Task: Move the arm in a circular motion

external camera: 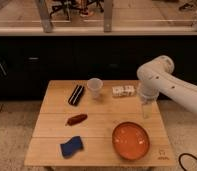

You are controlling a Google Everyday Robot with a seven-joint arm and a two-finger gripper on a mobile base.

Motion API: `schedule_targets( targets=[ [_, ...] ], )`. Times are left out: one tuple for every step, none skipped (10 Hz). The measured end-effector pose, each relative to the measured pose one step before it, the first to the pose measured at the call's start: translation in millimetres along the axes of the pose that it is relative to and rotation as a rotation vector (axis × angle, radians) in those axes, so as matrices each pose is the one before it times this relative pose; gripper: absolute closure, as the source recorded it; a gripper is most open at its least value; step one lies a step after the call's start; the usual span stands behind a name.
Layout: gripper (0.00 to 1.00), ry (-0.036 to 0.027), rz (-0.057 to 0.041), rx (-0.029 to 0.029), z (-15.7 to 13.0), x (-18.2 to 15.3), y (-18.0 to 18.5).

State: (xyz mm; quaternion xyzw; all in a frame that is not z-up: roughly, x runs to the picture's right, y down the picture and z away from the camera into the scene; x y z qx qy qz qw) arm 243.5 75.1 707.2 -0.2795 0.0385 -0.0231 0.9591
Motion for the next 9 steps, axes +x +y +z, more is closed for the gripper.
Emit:
schedule_targets(
  targets=[
    [0.2, 0.00082, -0.00213, -0.00227, 0.97, 5.86, 0.36],
    [0.2, -0.00005, -0.00097, -0.00152, 0.69, 3.36, 1.19],
    [0.2, 0.00066, -0.00027, -0.00001, -0.04, 0.16, 0.23],
    [0.2, -0.00509, -0.00028, -0.00169, 0.22, -5.67, -0.29],
    [0.2, 0.0005, -0.00287, 0.00531, -1.25, -3.83, -2.79],
    [0.2, 0.00618, 0.00713, 0.00128, -0.01, 5.6, 0.36],
    [0.2, 0.0058, -0.00098, -0.00162, -0.64, 3.92, 1.26],
    [0.2, -0.00057, -0.00219, -0.00076, -0.02, 0.46, 0.13],
    [0.2, -0.00014, -0.00185, -0.00216, 1.17, -0.42, -0.28]
  ],
)
